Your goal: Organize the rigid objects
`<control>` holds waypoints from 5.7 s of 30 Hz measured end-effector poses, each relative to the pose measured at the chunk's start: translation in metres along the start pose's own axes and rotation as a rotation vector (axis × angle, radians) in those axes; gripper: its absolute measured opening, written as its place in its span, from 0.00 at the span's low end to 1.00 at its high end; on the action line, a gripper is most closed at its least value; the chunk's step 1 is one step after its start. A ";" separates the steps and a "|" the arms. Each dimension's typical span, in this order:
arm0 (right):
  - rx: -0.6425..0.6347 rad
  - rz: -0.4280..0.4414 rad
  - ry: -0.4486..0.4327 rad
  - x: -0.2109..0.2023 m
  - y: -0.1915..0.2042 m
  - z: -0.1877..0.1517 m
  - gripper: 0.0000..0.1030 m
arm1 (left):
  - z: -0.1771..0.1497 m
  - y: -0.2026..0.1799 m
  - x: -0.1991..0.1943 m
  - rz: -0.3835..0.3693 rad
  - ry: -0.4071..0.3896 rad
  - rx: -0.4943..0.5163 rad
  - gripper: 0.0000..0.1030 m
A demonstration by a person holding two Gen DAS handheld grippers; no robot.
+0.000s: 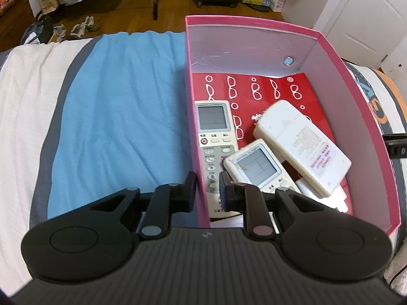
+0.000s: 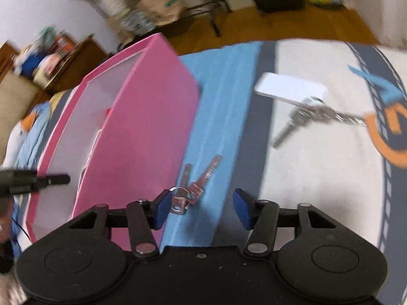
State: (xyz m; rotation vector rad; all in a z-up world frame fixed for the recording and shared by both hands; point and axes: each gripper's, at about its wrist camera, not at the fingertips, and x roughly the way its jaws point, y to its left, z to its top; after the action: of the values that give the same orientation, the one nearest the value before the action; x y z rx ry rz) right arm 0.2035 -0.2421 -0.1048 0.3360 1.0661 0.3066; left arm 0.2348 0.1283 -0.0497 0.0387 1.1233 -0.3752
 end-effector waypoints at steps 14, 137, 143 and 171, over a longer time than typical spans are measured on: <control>-0.319 -0.127 -0.097 0.020 0.042 -0.008 0.06 | 0.003 0.006 0.007 0.021 0.005 -0.002 0.13; -0.108 -0.239 -0.260 -0.060 -0.009 0.013 0.23 | 0.003 0.007 0.016 -0.009 0.029 -0.053 0.11; -0.115 -0.214 -0.379 -0.095 0.016 0.005 0.23 | 0.002 0.004 0.016 0.005 0.029 -0.032 0.11; -0.174 0.164 -0.192 -0.022 0.177 0.020 0.23 | 0.001 0.015 0.015 -0.034 0.033 -0.082 0.10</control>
State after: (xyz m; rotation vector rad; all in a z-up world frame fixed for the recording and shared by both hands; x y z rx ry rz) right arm 0.1970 -0.0927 -0.0050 0.2905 0.8185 0.5003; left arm 0.2465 0.1379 -0.0652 -0.0461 1.1725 -0.3596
